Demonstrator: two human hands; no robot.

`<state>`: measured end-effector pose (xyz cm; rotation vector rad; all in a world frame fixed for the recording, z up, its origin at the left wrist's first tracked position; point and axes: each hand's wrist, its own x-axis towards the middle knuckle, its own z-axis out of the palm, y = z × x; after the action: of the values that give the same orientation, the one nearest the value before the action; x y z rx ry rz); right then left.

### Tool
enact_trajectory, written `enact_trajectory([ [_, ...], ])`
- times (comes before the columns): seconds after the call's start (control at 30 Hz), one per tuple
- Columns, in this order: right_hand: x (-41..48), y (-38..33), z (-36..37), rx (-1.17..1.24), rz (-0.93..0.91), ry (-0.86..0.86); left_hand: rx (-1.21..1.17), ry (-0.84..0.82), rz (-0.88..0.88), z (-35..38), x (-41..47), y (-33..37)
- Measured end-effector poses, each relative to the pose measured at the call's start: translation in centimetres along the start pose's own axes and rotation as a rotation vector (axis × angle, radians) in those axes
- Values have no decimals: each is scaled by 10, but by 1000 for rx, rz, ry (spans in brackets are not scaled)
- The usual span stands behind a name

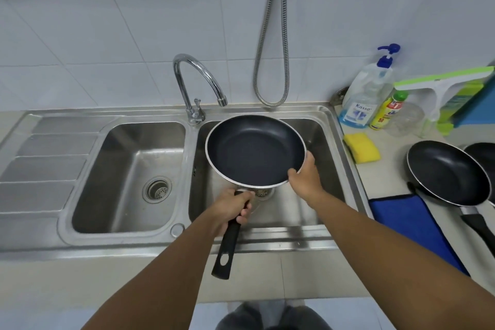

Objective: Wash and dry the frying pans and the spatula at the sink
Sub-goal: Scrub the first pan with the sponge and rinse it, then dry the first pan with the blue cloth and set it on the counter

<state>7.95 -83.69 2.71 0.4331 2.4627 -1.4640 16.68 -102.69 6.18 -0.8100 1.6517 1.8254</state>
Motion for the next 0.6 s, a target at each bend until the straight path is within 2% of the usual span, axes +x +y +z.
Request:
enact_trajectory([
  [0.07, 2, -1, 3, 196, 92, -32, 9, -11, 8, 0, -1, -4],
  [0.2, 0, 5, 4, 467, 119, 40, -39, -66, -31, -2, -4, -5],
  [0.27, -7, 9, 0, 527, 120, 53, -73, -94, -69, 1, -5, -6],
  [0.37, -11, 14, -12, 560, 90, 10, -32, -22, -22, 15, 3, -8],
  [0.43, -7, 18, -30, 463, 26, -19, -1, 11, 9, 26, 8, -8],
  [0.5, -8, 25, -57, 197, -88, 33, -12, 4, 3, 37, 8, -11],
  [0.6, -22, 60, -104, -13, -257, 334, -16, 23, 7, 56, 5, -23],
])
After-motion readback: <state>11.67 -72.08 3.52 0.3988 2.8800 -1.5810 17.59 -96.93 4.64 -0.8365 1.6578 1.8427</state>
